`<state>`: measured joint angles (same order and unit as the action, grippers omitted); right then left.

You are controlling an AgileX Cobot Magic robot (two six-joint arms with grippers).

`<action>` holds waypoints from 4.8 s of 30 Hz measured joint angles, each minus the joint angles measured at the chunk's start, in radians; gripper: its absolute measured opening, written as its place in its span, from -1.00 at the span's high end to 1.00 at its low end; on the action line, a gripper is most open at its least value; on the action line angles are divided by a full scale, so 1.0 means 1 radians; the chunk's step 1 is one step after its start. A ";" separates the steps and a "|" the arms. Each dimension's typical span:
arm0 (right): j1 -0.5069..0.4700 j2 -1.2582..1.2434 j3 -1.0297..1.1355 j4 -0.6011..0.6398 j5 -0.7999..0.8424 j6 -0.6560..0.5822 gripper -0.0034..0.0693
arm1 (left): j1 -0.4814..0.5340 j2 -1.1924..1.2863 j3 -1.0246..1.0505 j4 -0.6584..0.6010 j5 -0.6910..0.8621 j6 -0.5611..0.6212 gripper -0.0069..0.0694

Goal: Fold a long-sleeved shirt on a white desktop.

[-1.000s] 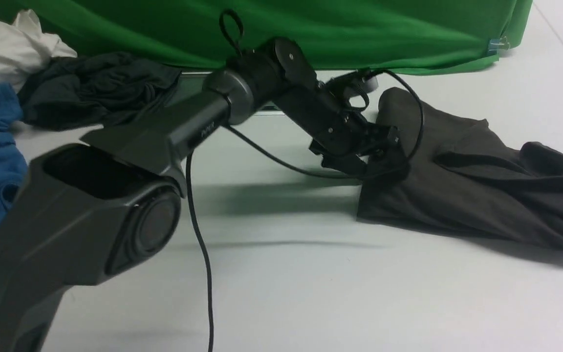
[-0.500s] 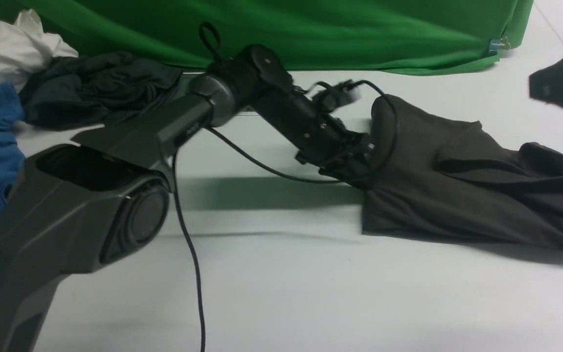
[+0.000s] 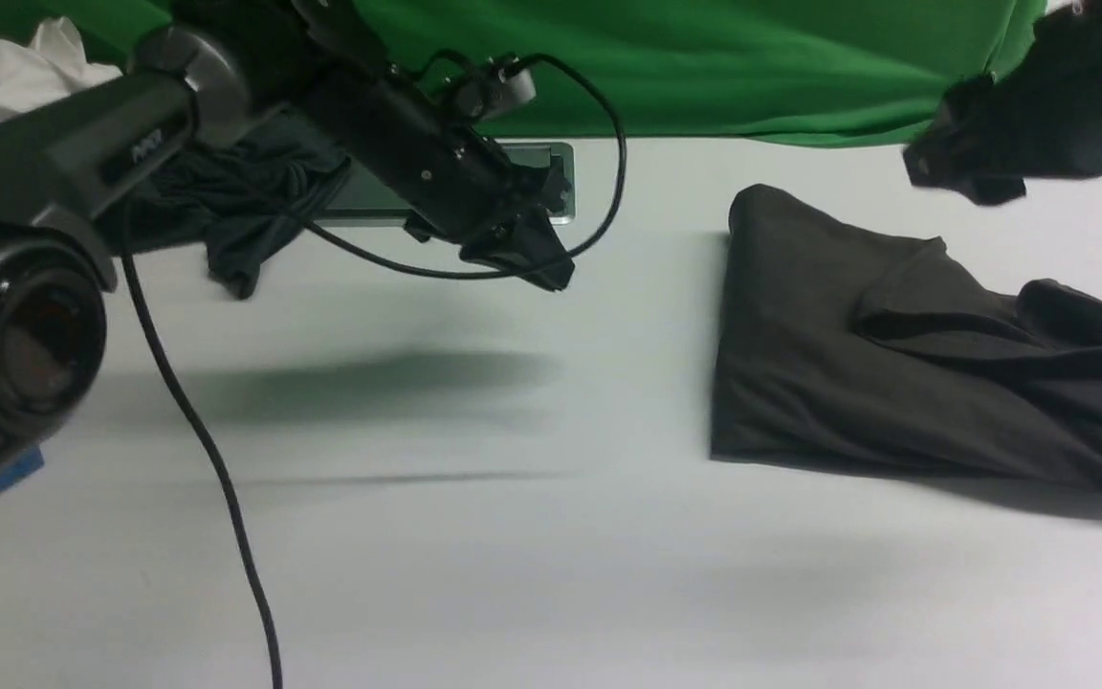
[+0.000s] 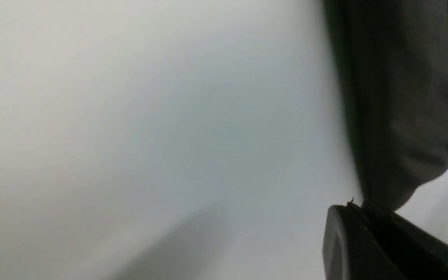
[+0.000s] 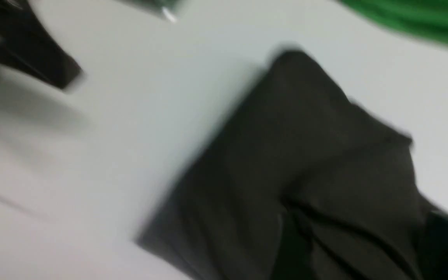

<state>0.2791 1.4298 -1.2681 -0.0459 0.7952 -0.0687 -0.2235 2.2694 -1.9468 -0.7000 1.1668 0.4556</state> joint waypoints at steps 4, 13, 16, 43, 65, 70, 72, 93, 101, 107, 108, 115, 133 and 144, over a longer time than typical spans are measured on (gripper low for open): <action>-0.047 0.023 0.000 -0.021 0.043 -0.012 -0.41 | -0.074 0.000 0.009 0.046 -0.054 -0.012 0.47; -0.079 0.253 -0.002 -0.031 -0.049 -0.082 -0.50 | -0.298 0.006 0.010 0.217 -0.240 -0.140 -0.77; -0.079 0.338 -0.002 -0.031 -0.130 -0.126 -0.51 | -0.324 0.019 0.010 0.194 -0.313 -0.143 -0.96; -0.337 0.488 -0.041 -0.109 -0.501 -0.251 0.82 | -0.277 0.125 0.008 0.108 -0.370 -0.090 0.62; -0.428 0.232 -0.041 -0.108 -0.479 0.097 -0.59 | -0.212 0.115 0.006 0.178 -0.287 -0.169 0.62; -0.304 0.133 -0.041 -0.089 -0.394 0.107 -0.40 | -0.097 0.067 0.059 0.214 -0.210 -0.173 0.62; -0.248 0.120 -0.041 -0.088 -0.382 0.101 -0.27 | -0.050 0.029 0.132 0.221 -0.216 -0.173 0.62; -0.129 0.027 -0.036 -0.038 -0.215 0.140 0.86 | 0.168 -0.198 0.500 0.319 -0.324 -0.154 -0.05; -0.129 -0.302 0.204 -0.038 -0.315 0.108 0.86 | 0.154 -0.283 0.499 0.358 -0.220 -0.270 -0.93; -0.129 -0.752 0.642 -0.035 -0.609 0.112 0.86 | 0.135 -0.496 0.499 0.355 -0.106 -0.268 -1.00; -0.129 -0.765 0.666 -0.035 -0.628 0.113 0.85 | 0.135 -0.512 0.499 0.353 -0.099 -0.267 -1.00; -0.129 -1.068 0.991 -0.034 -0.895 0.134 0.78 | 0.135 -0.802 0.508 0.332 0.035 -0.225 -1.00; -0.129 -1.122 1.089 -0.034 -0.931 0.139 0.68 | 0.135 -1.601 0.985 0.301 -0.001 -0.155 0.78; -0.129 -1.122 1.089 -0.034 -0.933 0.140 0.62 | 0.135 -1.773 0.995 0.310 -0.011 -0.137 0.77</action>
<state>0.1501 0.3079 -0.1787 -0.0798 -0.1378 0.0716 -0.0886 0.4963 -0.9514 -0.3898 1.1559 0.3182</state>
